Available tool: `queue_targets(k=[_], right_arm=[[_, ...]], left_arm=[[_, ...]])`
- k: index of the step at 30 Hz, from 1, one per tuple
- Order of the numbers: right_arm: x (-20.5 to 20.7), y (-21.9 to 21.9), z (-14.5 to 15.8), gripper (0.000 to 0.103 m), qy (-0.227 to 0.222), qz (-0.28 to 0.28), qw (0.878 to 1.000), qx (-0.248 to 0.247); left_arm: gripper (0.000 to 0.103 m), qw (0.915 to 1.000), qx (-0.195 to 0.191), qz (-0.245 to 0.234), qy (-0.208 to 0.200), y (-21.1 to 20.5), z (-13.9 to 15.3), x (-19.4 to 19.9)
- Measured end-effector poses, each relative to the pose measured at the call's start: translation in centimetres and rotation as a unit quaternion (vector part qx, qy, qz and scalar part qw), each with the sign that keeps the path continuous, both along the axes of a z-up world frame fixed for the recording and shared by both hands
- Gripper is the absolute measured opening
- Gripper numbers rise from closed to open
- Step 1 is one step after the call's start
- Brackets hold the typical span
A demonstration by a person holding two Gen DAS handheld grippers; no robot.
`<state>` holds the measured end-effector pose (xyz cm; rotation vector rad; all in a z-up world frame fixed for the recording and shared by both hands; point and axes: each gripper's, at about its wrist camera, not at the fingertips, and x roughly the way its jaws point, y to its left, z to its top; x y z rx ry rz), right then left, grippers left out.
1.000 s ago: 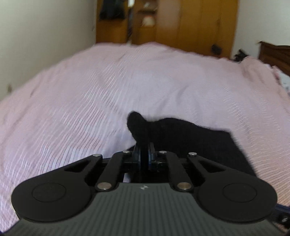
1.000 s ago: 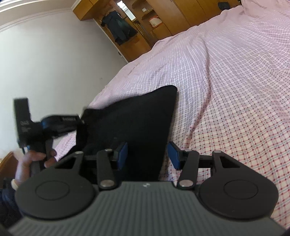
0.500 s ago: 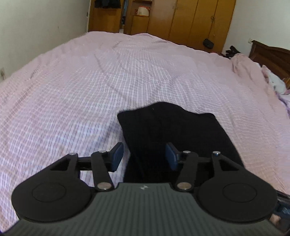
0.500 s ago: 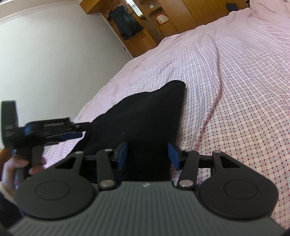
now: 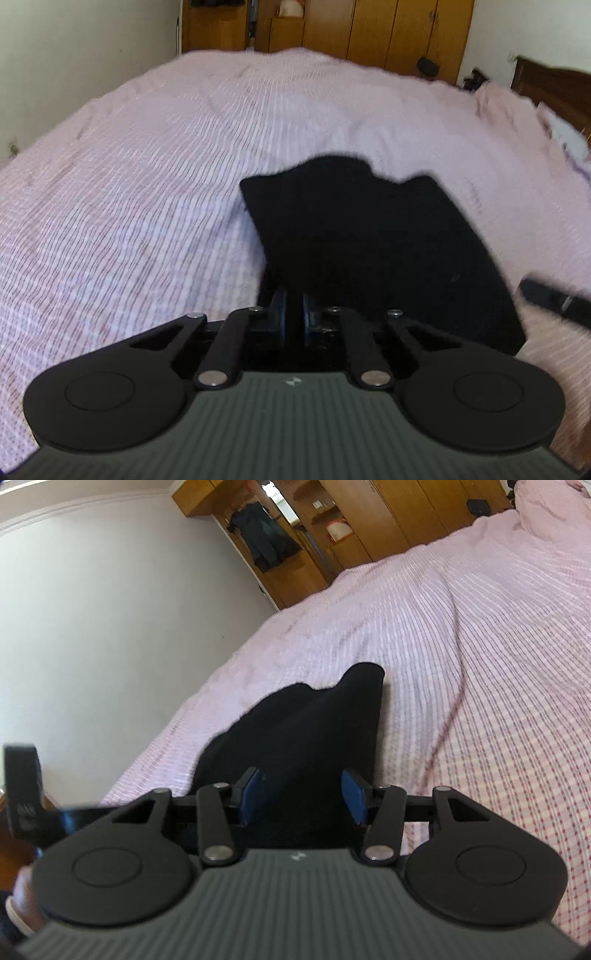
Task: Fold small clothes
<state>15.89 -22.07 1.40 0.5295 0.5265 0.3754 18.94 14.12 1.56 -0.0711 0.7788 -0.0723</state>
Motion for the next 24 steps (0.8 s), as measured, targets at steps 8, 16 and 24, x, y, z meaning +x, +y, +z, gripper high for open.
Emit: queue_targets(k=[8, 16, 24], right_arm=[[1.0, 3.1, -2.9, 0.052, 0.037, 0.025, 0.995, -0.086], [1.0, 0.0, -1.3, 0.075, 0.027, 0.019, 0.999, -0.020], [3.0, -1.3, -1.6, 0.080, 0.046, 0.004, 0.999, -0.007]], left_arm=[[0.008, 0.9984, -0.015, 0.037, 0.040, 2.2, -2.0, 0.1], [0.030, 0.9992, -0.022, 0.026, 0.020, 2.1, 1.1, -1.1], [0.083, 0.9960, -0.060, 0.066, -0.002, 2.3, 3.7, -1.6]])
